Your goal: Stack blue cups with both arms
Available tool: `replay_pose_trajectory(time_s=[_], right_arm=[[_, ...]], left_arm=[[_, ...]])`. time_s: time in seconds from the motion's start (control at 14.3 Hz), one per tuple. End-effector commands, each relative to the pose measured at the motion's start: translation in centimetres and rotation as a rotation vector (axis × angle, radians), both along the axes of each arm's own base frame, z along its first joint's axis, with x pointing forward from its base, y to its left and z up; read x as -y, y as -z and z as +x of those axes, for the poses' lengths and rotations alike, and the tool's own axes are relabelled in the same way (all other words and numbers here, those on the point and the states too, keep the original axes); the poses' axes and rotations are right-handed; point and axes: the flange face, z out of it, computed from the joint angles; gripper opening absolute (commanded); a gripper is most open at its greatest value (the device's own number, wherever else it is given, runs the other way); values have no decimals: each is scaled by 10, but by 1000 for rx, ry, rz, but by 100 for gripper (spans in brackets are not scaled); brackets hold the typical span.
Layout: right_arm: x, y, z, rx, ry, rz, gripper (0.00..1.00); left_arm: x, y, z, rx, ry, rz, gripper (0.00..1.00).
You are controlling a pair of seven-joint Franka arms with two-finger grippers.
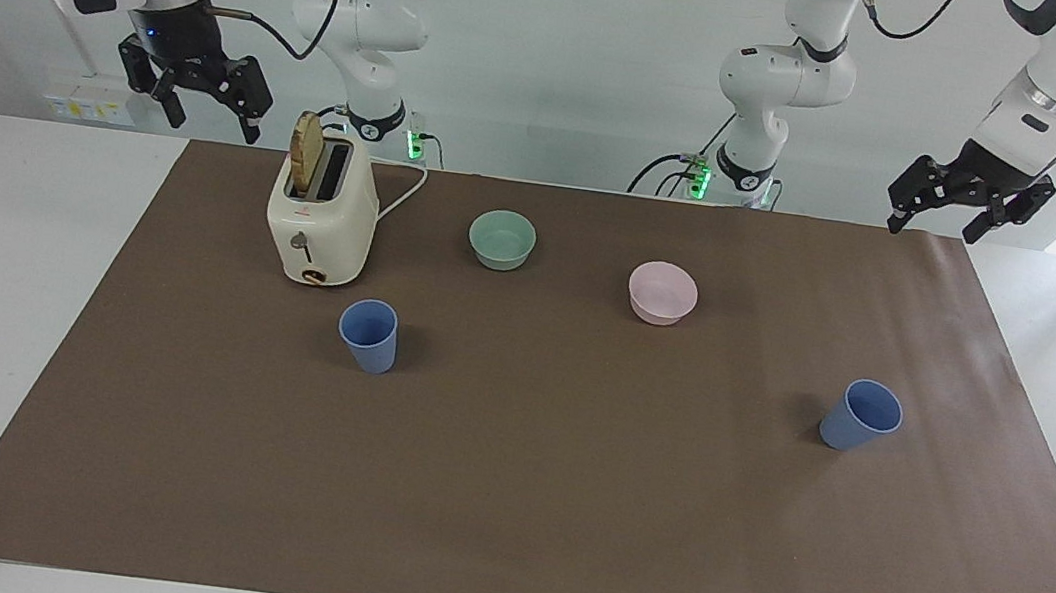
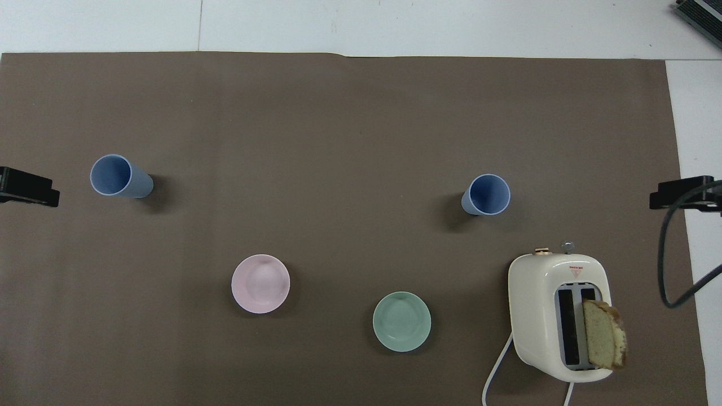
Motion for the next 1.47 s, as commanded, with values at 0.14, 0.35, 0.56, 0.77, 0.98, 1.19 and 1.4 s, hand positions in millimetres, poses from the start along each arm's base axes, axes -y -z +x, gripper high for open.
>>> replay_pose_trajectory(time_s=[0.14,0.35,0.56,0.77,0.98,1.19,1.4], right_arm=[[1,0,-4,-2,-12,17,100],[1,1,-8,-14,-11,18,100],[1,1,-7,-14,-12,18,100],[-1,1,-7,-14,-15,18,100],[-1,2,-9,-23,-20,18,100],[-1,2,-9,-23,-19,18,100],[0,2,-9,-23,-20,18,100]], left_arm=[[-2,-3,-4,2,-5,-10,100],[-2,-3,-4,2,-5,-10,100],[-1,-3,-4,2,-4,-10,100],[-1,-3,-4,0,-5,-9,100],[-8,-2,-4,6,-19,-6,100],[-32,19,6,51,-60,-4,100],[-48,56,30,108,-83,-6,100]])
